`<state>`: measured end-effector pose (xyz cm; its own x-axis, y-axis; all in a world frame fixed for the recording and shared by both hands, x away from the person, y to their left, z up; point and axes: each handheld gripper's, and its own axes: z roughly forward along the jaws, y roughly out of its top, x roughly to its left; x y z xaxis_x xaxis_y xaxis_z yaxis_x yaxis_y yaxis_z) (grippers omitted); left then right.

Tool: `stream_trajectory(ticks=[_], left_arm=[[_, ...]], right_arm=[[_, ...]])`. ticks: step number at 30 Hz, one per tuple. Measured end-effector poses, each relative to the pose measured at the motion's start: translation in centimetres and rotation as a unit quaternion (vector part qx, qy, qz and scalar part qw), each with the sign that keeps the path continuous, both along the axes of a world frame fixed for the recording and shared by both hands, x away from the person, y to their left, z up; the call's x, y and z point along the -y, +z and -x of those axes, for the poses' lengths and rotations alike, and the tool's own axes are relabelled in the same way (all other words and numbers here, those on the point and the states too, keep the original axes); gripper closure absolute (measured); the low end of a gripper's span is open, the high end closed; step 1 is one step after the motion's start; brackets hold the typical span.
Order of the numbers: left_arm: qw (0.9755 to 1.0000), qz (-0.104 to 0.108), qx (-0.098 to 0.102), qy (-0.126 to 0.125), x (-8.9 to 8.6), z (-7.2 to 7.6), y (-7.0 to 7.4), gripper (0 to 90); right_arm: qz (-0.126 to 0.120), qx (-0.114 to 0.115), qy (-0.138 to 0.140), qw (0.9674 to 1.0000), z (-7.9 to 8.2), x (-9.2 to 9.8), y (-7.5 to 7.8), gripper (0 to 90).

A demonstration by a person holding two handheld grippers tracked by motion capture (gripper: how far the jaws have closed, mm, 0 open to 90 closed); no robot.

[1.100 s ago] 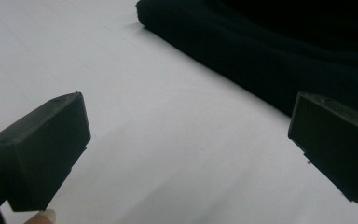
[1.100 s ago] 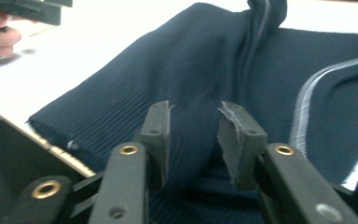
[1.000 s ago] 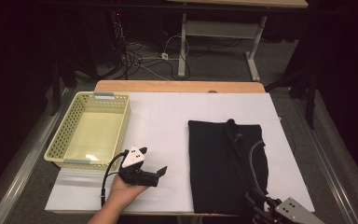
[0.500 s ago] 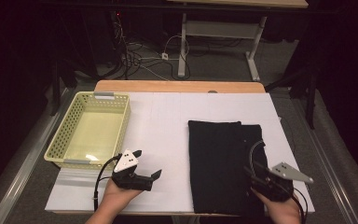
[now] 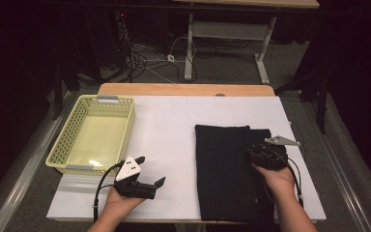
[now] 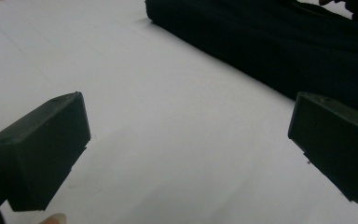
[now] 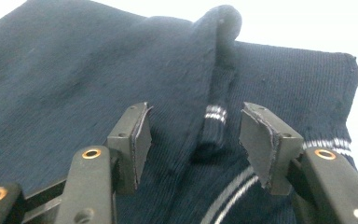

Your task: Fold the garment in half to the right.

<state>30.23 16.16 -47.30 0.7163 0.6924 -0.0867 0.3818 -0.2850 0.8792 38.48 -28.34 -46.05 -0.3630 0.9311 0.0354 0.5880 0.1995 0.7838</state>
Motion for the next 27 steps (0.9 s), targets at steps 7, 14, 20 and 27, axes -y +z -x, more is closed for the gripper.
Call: stream_trajectory(ticks=[7,14,20,27], left_arm=[[0.9999,0.01,0.005,0.01,-0.3,-0.3,-0.5,0.0],[0.9999,0.008,0.008,-0.001,-0.1,-0.1,-0.8,0.0],[0.9999,0.014,0.009,-0.005,-0.2,0.0,-0.8,0.0],[0.9998,0.018,0.007,-0.004,-0.3,-0.1,-0.8,0.0]], right_arm=[[-0.006,-0.026,-0.004,0.9996,-1.6,0.1,-0.6,44.3],[-0.017,-0.035,0.016,0.9991,-1.4,0.0,-0.8,63.8],[0.015,-0.012,0.03,0.9994,-0.8,-0.8,-0.6,78.8],[0.015,0.018,0.021,0.9995,0.0,-0.5,0.9,80.0]])
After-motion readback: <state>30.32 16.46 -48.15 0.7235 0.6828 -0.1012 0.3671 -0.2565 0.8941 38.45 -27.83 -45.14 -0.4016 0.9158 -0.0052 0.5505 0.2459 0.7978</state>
